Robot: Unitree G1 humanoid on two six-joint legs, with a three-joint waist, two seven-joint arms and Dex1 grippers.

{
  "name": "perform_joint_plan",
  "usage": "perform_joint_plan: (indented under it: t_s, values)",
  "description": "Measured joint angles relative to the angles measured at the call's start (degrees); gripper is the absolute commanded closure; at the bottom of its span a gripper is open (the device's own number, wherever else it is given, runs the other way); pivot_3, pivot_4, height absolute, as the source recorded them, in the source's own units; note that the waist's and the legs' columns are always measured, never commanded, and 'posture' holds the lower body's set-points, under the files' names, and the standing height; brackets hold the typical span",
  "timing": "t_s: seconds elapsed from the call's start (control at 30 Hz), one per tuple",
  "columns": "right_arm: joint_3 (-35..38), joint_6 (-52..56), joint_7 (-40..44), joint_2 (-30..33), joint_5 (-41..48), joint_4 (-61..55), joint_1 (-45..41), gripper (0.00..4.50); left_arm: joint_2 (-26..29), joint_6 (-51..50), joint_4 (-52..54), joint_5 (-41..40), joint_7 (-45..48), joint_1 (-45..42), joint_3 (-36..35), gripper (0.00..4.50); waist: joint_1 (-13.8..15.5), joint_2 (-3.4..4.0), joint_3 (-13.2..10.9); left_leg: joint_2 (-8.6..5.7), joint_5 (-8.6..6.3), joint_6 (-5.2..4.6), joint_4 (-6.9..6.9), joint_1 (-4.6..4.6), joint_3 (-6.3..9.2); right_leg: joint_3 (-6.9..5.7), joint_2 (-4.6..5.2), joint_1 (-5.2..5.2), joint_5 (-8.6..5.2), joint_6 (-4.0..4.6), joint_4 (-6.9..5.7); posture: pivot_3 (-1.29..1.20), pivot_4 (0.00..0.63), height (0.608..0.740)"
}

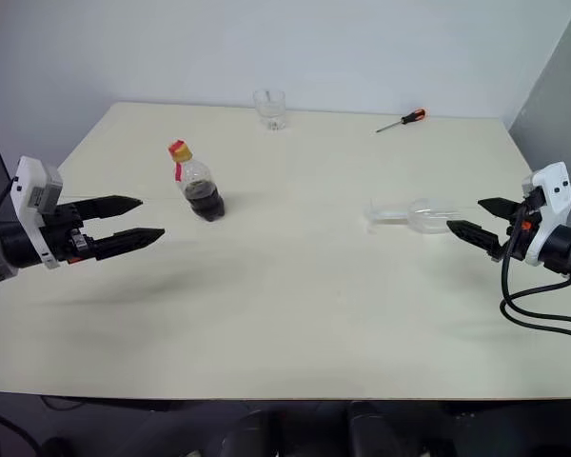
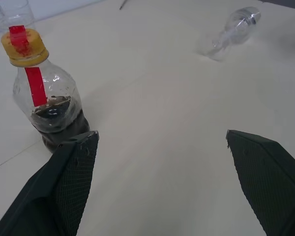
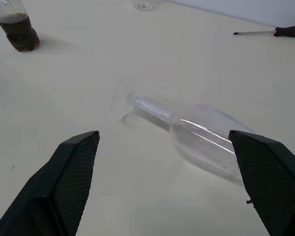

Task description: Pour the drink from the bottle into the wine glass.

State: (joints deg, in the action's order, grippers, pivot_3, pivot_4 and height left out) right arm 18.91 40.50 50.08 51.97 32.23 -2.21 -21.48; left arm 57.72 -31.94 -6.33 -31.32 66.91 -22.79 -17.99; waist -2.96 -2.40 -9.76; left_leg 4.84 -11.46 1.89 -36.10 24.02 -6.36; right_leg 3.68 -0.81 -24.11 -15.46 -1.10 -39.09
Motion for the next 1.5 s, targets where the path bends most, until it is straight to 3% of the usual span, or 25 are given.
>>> perform_joint_plan:
  t_s: [0.67,1.03,1.23,1.5]
  values:
    - [-1.08,0.57,1.98,-0.45,0.8,0.35,-1.34,0.0,-0.3,1.12,-1.14,0.61,-1.5,1.94,-0.76,0.09,0.01,0.0,0.0,0.01,0.0,0.0,0.0,-0.01,0.01,0.0,0.0,0.0,0.0,0.0,0.0,0.0,0.15,0.74]
    - [-4.78,6.66,2.21,-4.99,7.89,-11.03,-1.78,0.0,-13.87,9.3,-5.79,7.8,-18.68,-6.54,1.71,0.09,0.56,-0.01,0.01,0.0,0.01,-0.01,-0.04,0.06,0.05,0.01,-0.01,0.0,0.04,0.03,-0.03,0.0,0.15,0.74]
    - [-9.56,10.1,0.88,-6.95,11.79,-19.7,-4.64,0.0,-17.85,13.65,-10.33,13.79,-27.77,-7.14,3.13,0.09,0.62,-0.04,0.03,0.0,0.01,-0.01,-0.06,0.06,0.08,-0.06,-0.02,0.02,0.05,0.04,-0.07,0.0,0.15,0.74]
    - [-10.04,11.58,-1.7,-7.62,12.54,-21.17,-4.21,0.0,-22.34,15.88,-13.85,16.23,-33.51,-10.24,4.23,0.09,1.34,-0.08,0.05,-0.01,0.01,-0.01,-0.3,0.29,0.11,-0.19,0.02,0.0,0.2,0.21,-0.04,0.0,0.15,0.74]
